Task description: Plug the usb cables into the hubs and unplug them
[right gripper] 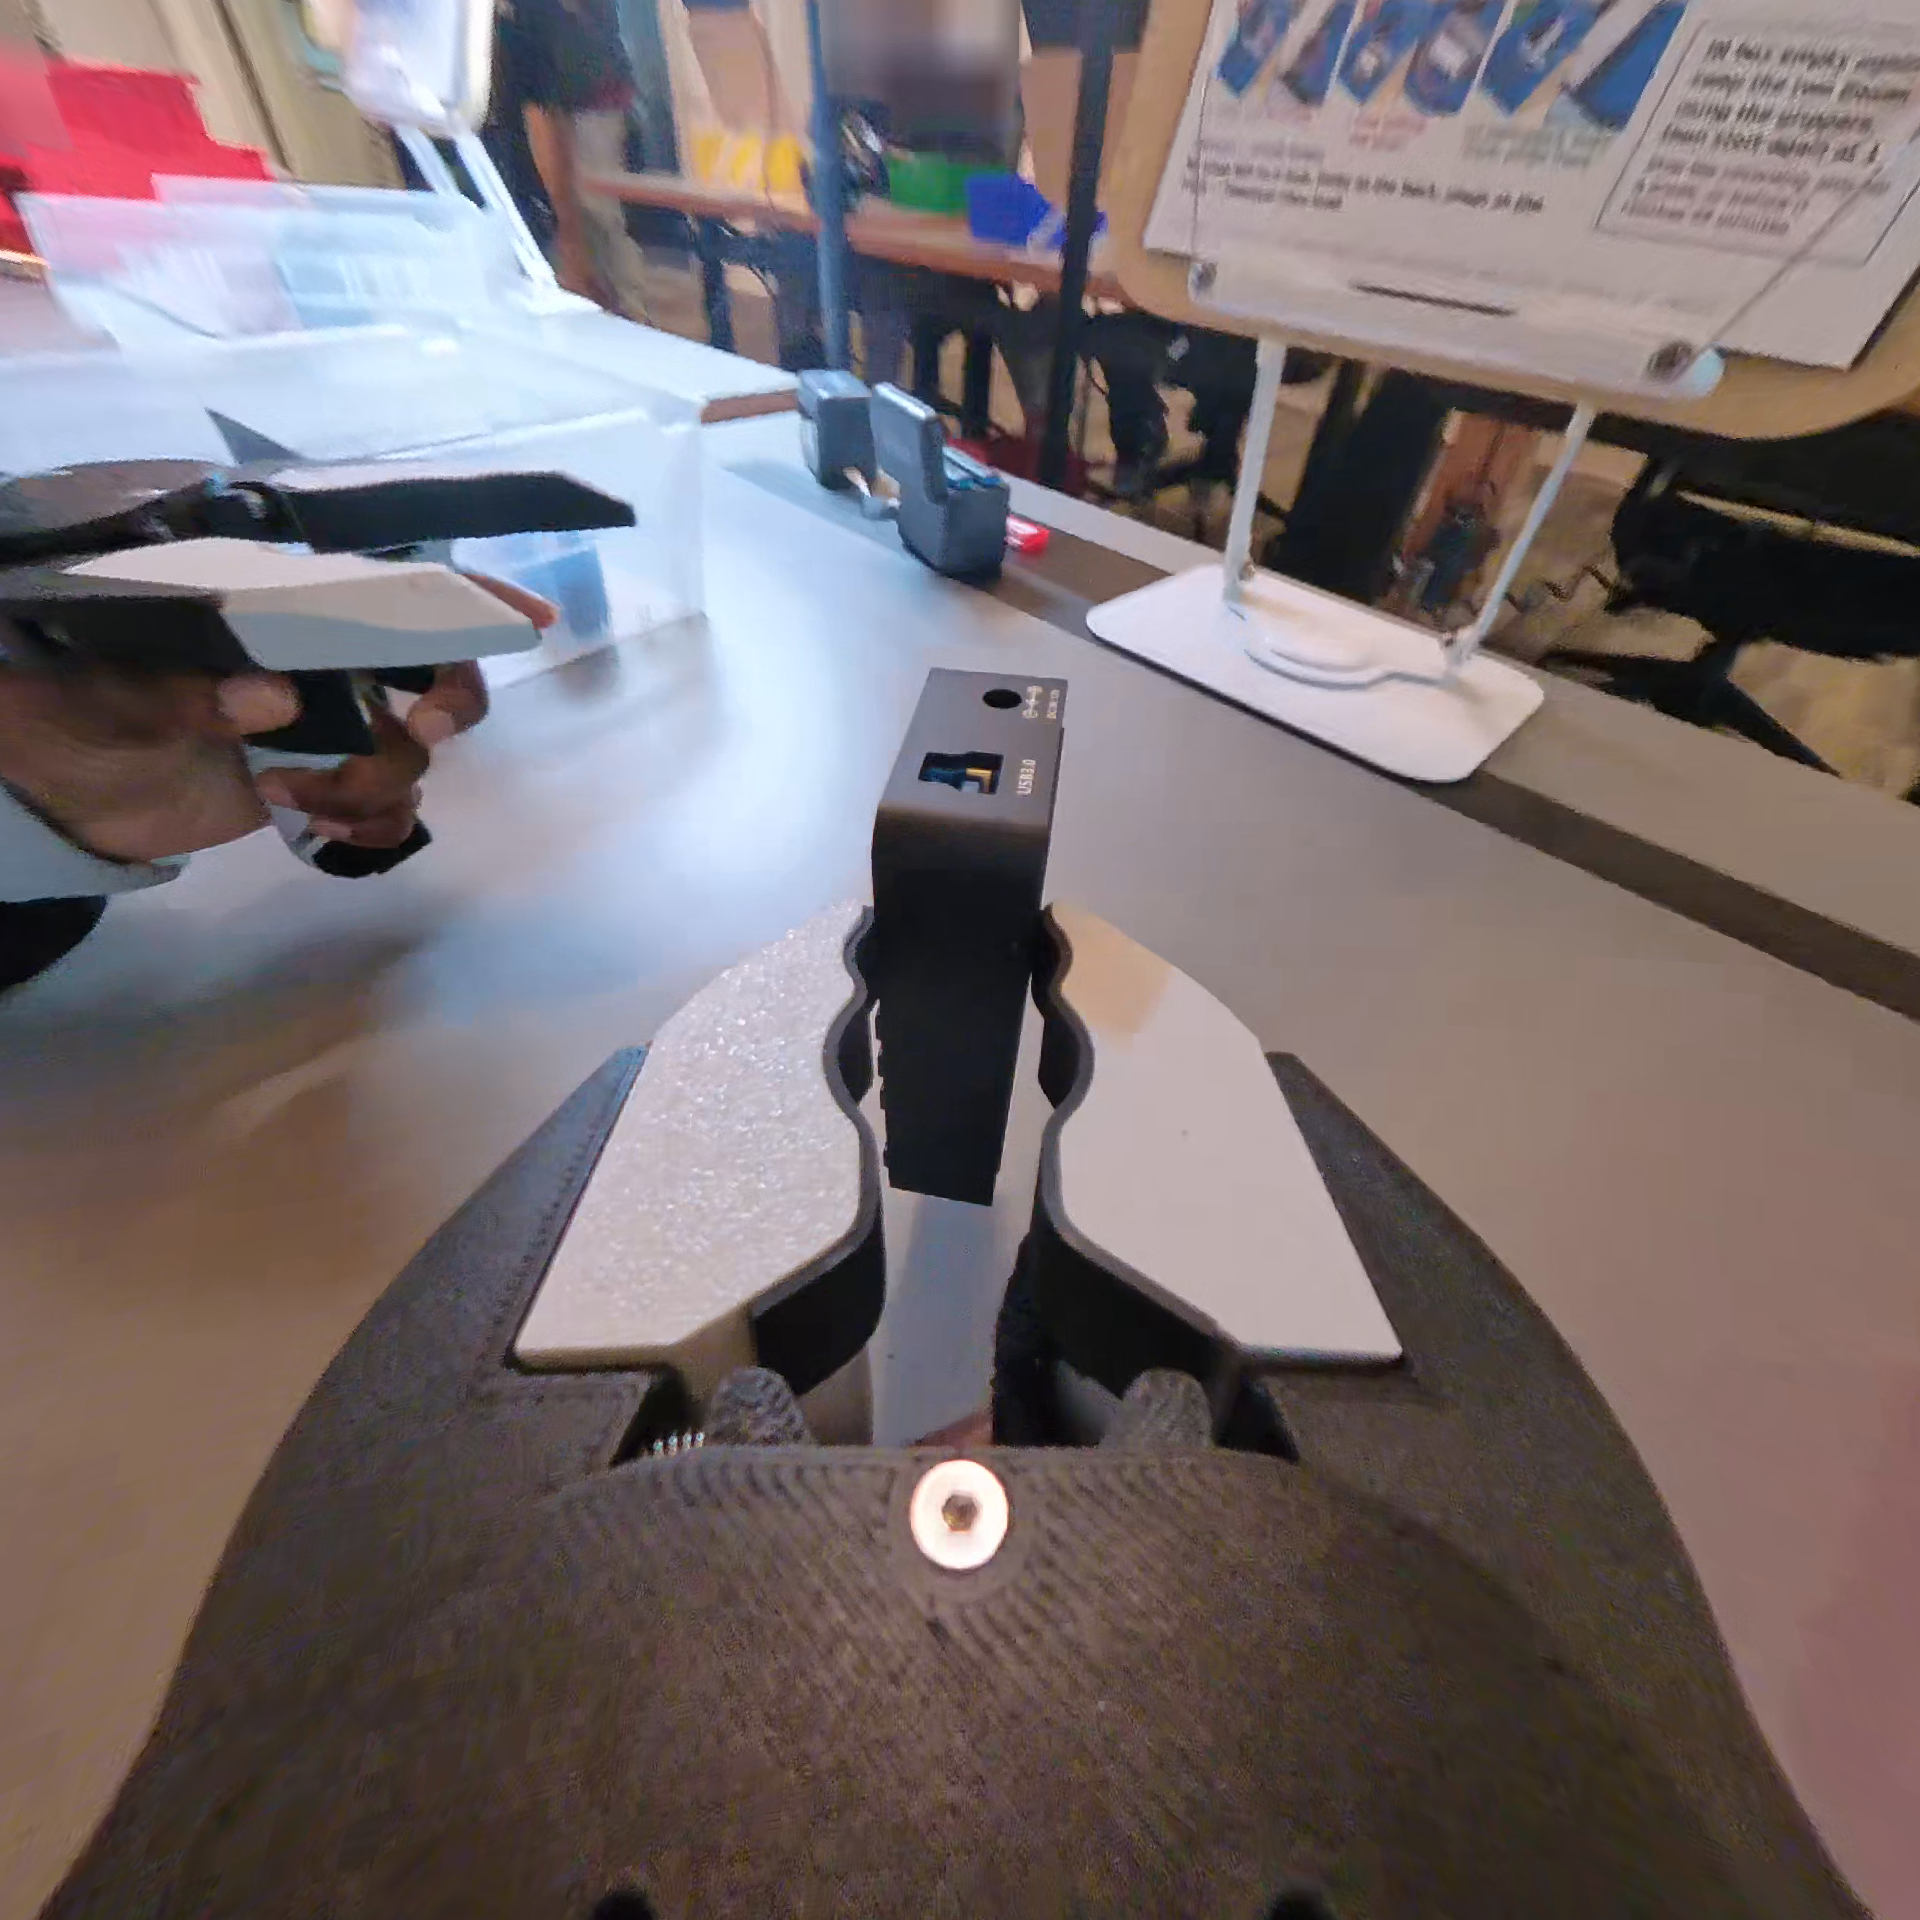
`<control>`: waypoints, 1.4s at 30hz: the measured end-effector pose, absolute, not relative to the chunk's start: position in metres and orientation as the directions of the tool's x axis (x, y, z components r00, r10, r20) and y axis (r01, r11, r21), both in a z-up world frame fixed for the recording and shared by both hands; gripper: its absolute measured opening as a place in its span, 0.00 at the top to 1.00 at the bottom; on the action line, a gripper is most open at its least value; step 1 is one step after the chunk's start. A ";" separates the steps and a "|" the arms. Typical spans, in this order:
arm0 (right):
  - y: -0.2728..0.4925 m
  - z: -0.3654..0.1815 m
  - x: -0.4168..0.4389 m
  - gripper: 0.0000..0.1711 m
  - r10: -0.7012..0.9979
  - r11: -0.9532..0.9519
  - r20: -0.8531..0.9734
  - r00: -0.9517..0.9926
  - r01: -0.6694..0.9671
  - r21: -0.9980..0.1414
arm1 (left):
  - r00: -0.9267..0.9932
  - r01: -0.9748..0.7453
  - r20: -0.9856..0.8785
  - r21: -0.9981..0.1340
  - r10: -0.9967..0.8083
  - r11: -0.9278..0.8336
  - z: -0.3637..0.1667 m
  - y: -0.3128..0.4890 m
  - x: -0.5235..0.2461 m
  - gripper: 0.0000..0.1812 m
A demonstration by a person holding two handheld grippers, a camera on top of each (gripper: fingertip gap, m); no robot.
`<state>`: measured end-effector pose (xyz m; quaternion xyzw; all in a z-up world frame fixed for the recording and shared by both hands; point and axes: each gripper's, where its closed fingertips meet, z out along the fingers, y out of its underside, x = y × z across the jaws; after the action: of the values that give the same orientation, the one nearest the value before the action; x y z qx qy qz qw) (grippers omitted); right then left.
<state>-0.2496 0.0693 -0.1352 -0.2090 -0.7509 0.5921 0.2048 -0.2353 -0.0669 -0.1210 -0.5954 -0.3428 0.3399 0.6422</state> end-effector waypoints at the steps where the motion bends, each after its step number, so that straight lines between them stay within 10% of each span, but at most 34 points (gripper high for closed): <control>1: 0.075 -0.137 -0.250 0.84 0.528 0.207 0.056 -0.847 0.065 -0.976 | 0.532 -0.027 0.042 -0.997 0.846 0.066 -0.121 -0.068 -0.236 0.54; 18: 0.089 -0.166 -0.253 0.83 0.509 0.238 0.067 -0.858 0.065 -0.969 | 0.547 -0.010 0.028 -0.999 0.837 0.040 -0.128 -0.063 -0.236 0.54; 29: 0.128 -0.082 -0.252 0.53 0.397 -0.425 -0.248 -0.884 0.063 -0.903 | 0.549 -0.019 0.014 -0.999 0.836 0.029 -0.127 -0.062 -0.235 0.54; 42: 0.142 -0.070 -0.258 0.38 0.443 -0.518 -0.248 -0.861 -0.021 -0.855 | 0.648 -0.099 -0.101 -0.994 0.755 -0.048 -0.097 -0.038 -0.202 0.54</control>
<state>-0.2581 0.1424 -0.0699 -0.2243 -0.4713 0.8418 0.1378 -0.2024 -0.0382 -0.0967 -0.6427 -0.2553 0.3331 0.6409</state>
